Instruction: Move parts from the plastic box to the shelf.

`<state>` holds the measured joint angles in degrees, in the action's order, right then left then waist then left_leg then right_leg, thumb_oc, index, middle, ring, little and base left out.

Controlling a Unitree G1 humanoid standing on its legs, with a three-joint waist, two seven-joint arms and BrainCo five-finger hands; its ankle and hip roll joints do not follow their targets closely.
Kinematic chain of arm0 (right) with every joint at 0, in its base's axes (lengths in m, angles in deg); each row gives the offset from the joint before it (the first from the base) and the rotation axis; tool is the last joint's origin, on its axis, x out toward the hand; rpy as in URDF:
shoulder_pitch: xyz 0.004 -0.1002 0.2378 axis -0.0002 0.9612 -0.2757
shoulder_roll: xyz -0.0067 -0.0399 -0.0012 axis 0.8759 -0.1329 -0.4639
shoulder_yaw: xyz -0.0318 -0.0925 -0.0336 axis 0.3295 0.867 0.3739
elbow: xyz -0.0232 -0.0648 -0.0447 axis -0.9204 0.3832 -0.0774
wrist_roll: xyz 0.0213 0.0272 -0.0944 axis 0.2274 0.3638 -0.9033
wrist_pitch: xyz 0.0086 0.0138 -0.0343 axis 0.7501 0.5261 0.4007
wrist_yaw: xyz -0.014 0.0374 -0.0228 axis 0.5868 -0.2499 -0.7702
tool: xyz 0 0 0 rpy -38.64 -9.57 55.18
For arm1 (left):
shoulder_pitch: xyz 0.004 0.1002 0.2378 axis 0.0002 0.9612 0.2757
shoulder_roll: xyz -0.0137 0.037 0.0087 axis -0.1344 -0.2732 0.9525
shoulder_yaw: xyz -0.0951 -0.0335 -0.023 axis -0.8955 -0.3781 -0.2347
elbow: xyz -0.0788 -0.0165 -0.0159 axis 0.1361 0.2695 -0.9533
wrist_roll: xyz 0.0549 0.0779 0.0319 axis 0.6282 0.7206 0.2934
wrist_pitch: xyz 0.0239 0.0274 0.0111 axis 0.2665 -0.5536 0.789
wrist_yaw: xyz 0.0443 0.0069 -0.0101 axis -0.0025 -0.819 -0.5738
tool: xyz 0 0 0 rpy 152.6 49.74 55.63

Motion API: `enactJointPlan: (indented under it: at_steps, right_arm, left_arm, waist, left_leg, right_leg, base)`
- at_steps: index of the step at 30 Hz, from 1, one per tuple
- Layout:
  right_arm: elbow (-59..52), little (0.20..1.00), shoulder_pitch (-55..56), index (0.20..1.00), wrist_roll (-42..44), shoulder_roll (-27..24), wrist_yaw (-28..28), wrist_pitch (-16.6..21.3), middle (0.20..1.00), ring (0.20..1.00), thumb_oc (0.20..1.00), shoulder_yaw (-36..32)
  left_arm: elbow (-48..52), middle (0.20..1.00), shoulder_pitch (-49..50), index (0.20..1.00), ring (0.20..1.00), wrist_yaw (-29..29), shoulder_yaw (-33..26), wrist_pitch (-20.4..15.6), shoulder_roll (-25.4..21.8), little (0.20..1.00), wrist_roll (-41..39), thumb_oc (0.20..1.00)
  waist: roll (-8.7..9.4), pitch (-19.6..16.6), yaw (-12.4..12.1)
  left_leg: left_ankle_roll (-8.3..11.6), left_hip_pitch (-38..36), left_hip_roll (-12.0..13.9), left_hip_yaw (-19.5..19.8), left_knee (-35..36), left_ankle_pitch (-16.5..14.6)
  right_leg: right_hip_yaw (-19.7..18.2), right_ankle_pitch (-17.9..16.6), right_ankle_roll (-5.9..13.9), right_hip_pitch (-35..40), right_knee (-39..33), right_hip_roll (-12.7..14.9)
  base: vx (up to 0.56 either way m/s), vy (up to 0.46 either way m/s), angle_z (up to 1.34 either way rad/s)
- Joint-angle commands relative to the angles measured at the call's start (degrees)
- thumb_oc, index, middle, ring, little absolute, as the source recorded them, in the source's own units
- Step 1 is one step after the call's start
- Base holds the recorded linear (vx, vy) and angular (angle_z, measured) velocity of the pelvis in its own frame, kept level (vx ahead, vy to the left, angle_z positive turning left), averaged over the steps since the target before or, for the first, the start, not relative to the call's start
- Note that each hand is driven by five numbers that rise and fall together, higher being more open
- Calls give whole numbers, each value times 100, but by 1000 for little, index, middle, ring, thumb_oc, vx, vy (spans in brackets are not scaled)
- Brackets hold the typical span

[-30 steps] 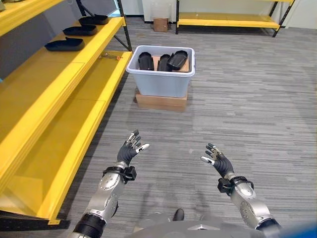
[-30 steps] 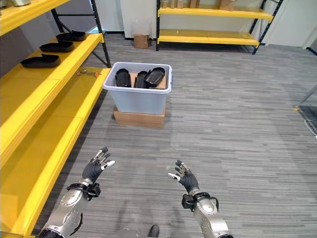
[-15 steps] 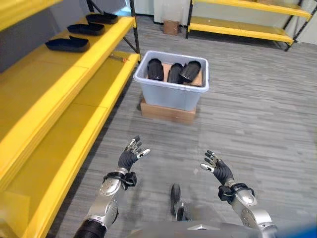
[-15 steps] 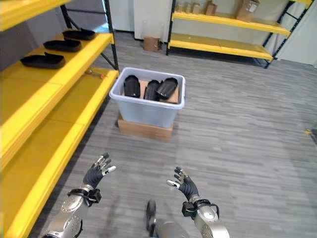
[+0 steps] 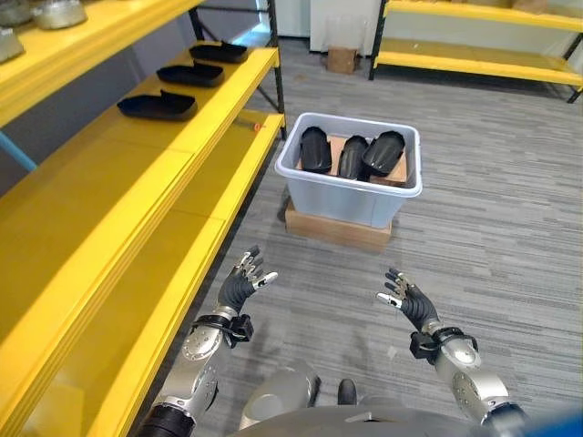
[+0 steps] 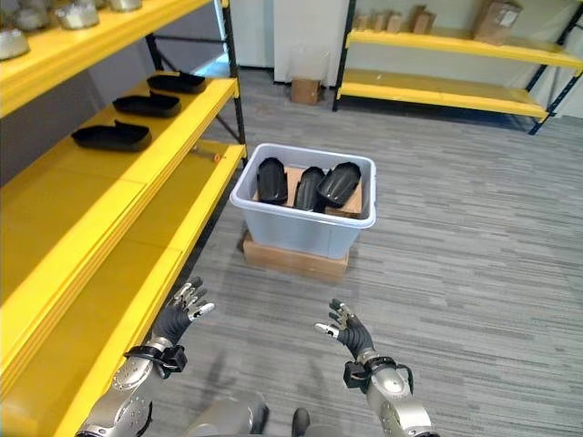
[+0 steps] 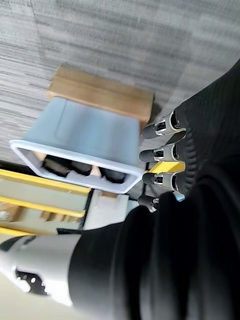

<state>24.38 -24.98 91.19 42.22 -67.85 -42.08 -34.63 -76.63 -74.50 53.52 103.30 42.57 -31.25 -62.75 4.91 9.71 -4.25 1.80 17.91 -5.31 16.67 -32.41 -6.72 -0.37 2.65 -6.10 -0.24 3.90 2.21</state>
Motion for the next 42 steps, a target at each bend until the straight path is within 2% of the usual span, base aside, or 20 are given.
enactJointPlan:
  at_steps: [1,2,5,8,12,20,24,27,28,30,31,33,34,35,36,37,39,40,41,42]
  right_arm:
    - [-348,1000,-25,1000,67,-26,130,355,1000,1000,1000,-137]
    - [-329,1000,-38,1000,24,-52,178,341,1000,1000,1000,-140]
    - [-331,1000,4,1000,3,-30,135,281,1000,1000,1000,-157]
    - [-365,1000,106,1000,-31,37,66,252,1000,1000,1000,-158]
    - [-399,1000,79,1000,-69,164,17,188,1000,1000,1000,-80]
    - [-421,1000,-140,1000,-93,287,-55,154,1000,1000,1000,191]
    - [-427,1000,-176,1000,-108,384,-105,134,1000,1000,1000,285]
    - [-420,1000,-145,1000,-115,457,-134,116,1000,1000,1000,355]
    - [-420,1000,-147,1000,-115,456,-134,116,1000,1000,1000,356]
    - [-459,1000,-108,1000,-78,467,-176,120,1000,1000,1000,373]
    - [-483,1000,-84,1000,-80,482,-173,117,1000,1000,1000,365]
    - [-448,1000,-103,1000,2,512,-135,119,1000,1000,1000,354]
    - [-420,1000,-172,1000,82,516,-104,99,1000,1000,1000,365]
    - [-418,1000,-173,1000,83,515,-103,100,1000,1000,1000,367]
    - [-419,1000,-248,1000,30,519,-80,88,1000,1000,1000,394]
    - [-419,1000,-248,1000,29,516,-79,87,1000,1000,1000,394]
    - [-428,1000,-335,1000,-112,486,-100,62,1000,1000,1000,435]
    - [-417,1000,-307,1000,-89,462,-116,60,1000,1000,1000,477]
    - [-415,1000,-307,1000,-89,462,-116,62,1000,1000,1000,479]
    - [-476,1000,-297,1000,-43,414,-143,86,1000,1000,1000,470]
  left_arm:
    - [426,1000,114,1000,1000,60,-50,-282,-121,1000,-27,1000]
    - [368,1000,64,1000,1000,70,-16,-276,-97,1000,34,1000]
    - [340,1000,46,1000,1000,36,-14,-271,-36,1000,-1,1000]
    - [341,1000,44,1000,1000,-12,39,-280,-60,1000,62,1000]
    - [396,1000,-41,1000,1000,1,70,-276,-151,1000,47,1000]
    - [454,1000,-178,1000,1000,60,115,-263,-295,1000,41,1000]
    - [527,1000,-168,1000,1000,48,94,-232,-399,1000,163,1000]
    - [581,1000,-168,1000,1000,45,91,-199,-445,1000,237,1000]
    - [581,1000,-168,1000,1000,45,89,-198,-445,1000,237,1000]
    - [615,1000,-197,1000,1000,23,113,-196,-491,1000,308,1000]
    - [618,1000,-193,1000,1000,14,114,-194,-487,1000,334,1000]
    - [577,1000,-180,1000,1000,-2,121,-197,-467,1000,247,1000]
    - [529,1000,-176,1000,1000,5,122,-205,-449,1000,114,1000]
    - [526,1000,-176,1000,1000,3,123,-207,-448,1000,112,1000]
    - [496,1000,-165,1000,1000,52,52,-207,-411,1000,49,1000]
    - [496,1000,-165,1000,1000,52,52,-207,-407,1000,49,1000]
    - [453,1000,-48,1000,1000,38,-50,-221,-342,1000,57,1000]
    - [404,1000,-38,1000,1000,-15,-25,-246,-315,1000,52,1000]
    - [402,1000,-38,1000,1000,-16,-25,-248,-314,1000,51,1000]
    - [374,1000,-81,1000,1000,-17,14,-243,-299,1000,43,1000]
  waist:
    - [-115,-252,-46]
    - [-214,-264,-74]
    - [-325,-326,-77]
    - [-391,-517,-78]
    - [-346,-584,-83]
    - [-309,-622,-131]
    - [-338,-632,-138]
    - [-429,-464,-39]
    - [-427,-463,-43]
    - [-548,-327,40]
    - [-604,-306,42]
    - [-640,-306,99]
    - [-550,-269,151]
    - [-584,-228,166]
    - [-563,-177,143]
    - [-594,-144,156]
    - [-540,-172,104]
    - [-407,-287,115]
    - [-417,-285,109]
    - [-394,-399,167]
  left_leg:
    - [-100,-437,595,-135,2702,1509]
    - [27,-407,722,-109,3349,1812]
    - [90,-642,807,-163,3669,1889]
    - [128,-846,822,-119,3695,1930]
    - [-72,-988,606,-406,3352,1515]
    - [-357,-967,228,-514,2738,949]
    - [-584,-1105,-22,-400,2594,710]
    - [-733,-1289,-142,-260,2564,665]
    - [-731,-1285,-143,-265,2561,664]
    - [-783,-1390,-113,-136,2544,617]
    - [-790,-1482,-77,-156,2591,577]
    - [-740,-1670,-26,-110,2677,485]
    - [-641,-1794,-39,-38,2716,367]
    - [-642,-1864,-4,-18,2731,348]
    - [-535,-2058,123,18,2789,182]
    - [-534,-2111,155,33,2801,167]
    - [-423,-2391,371,-36,2935,14]
    - [-332,-2432,548,-20,2956,-19]
    - [-329,-2446,563,-26,2968,-22]
    - [-213,-2561,780,41,2995,24]
  right_leg:
    - [-98,-244,702,210,-340,-470]
    - [-156,-142,684,342,-375,-513]
    - [-251,-20,714,478,-365,-556]
    - [-249,63,778,582,-386,-423]
    - [-370,74,1000,656,-192,28]
    - [-445,-6,1255,568,172,451]
    - [-655,-454,1369,214,1003,585]
    - [-937,-1332,1246,-400,2316,441]
    - [-944,-1327,1246,-412,2335,440]
    - [-915,-1187,1125,-780,3001,237]
    - [-710,-983,1066,-966,2895,379]
    - [-469,-789,1056,-1042,2028,608]
    - [-542,-929,1223,-1211,776,762]
    - [-500,-967,1218,-1089,668,740]
    - [-349,-1251,1452,-1339,-252,1060]
    - [-313,-1278,1447,-1250,-323,1038]
    - [177,-1349,1586,-1294,-652,999]
    - [68,-1338,1509,-1112,-597,922]
    - [67,-1332,1504,-1109,-592,907]
    - [-13,-1277,1443,-1074,-450,756]
  base:
    - [278,168,13]
    - [180,131,14]
    - [162,161,-33]
    - [207,262,-45]
    - [194,265,-25]
    - [123,179,-13]
    - [113,209,7]
    - [28,158,10]
    - [20,106,18]
    - [71,107,26]
    - [171,78,-2]
    - [268,-78,-23]
    - [260,-159,-13]
    - [365,-259,-15]
    - [205,-135,12]
    - [301,-219,11]
    - [328,-303,21]
    - [314,-333,10]
    - [331,-361,22]
    - [272,-287,49]
